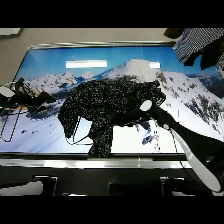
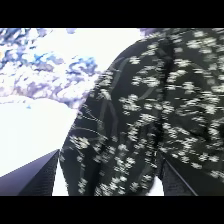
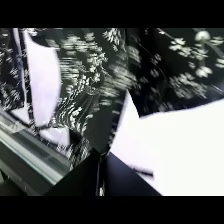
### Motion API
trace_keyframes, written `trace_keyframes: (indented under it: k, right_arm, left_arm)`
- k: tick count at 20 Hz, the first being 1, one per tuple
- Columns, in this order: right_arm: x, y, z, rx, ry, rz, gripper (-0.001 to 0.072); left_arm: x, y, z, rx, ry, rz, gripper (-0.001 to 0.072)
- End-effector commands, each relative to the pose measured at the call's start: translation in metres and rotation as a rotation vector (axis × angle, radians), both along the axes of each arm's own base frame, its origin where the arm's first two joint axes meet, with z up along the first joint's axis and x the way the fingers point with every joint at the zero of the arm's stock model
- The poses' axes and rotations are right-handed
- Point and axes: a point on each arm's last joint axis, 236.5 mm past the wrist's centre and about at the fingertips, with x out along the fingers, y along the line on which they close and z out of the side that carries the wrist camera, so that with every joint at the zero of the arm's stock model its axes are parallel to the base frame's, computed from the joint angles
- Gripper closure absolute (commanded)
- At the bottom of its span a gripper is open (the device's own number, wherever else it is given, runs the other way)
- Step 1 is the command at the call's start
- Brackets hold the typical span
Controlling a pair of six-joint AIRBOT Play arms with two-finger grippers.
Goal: Fold the clothes and pants, and hang the long-sleeved shirts on hangers.
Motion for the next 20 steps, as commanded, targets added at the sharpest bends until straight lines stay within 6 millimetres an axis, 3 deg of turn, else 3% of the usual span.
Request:
trace_keyframes:
  k: [1, 6, 11, 16, 20]
  right_arm:
    - [-0.011, -0.041, 0.031, -0.071, -0.031, 0.036, 0.0681]
    - [-0.018, -0.098, 0.064, -0.218, -0.101, -0.020, 0.0681]
    - [-0.020, -0.152, 0.081, -0.343, -0.129, -0.117, 0.0681]
    - [-0.028, -0.177, 0.086, -0.435, -0.136, -0.146, 0.0680]
    - [-0.026, -0.177, 0.087, -0.430, -0.135, -0.170, 0.0680]
  left_arm:
    - [0.005, -0.011, -0.032, -0.060, 0.011, -0.070, -0.0013]
    - [0.029, -0.032, -0.042, -0.107, -0.086, -0.129, -0.0013]
    - [0.034, -0.044, -0.059, -0.098, -0.083, -0.143, -0.0013]
    - [0.039, -0.072, -0.064, -0.164, -0.106, -0.186, -0.0013]
    - [0.038, -0.090, -0.067, -0.176, -0.107, -0.218, -0.0008]
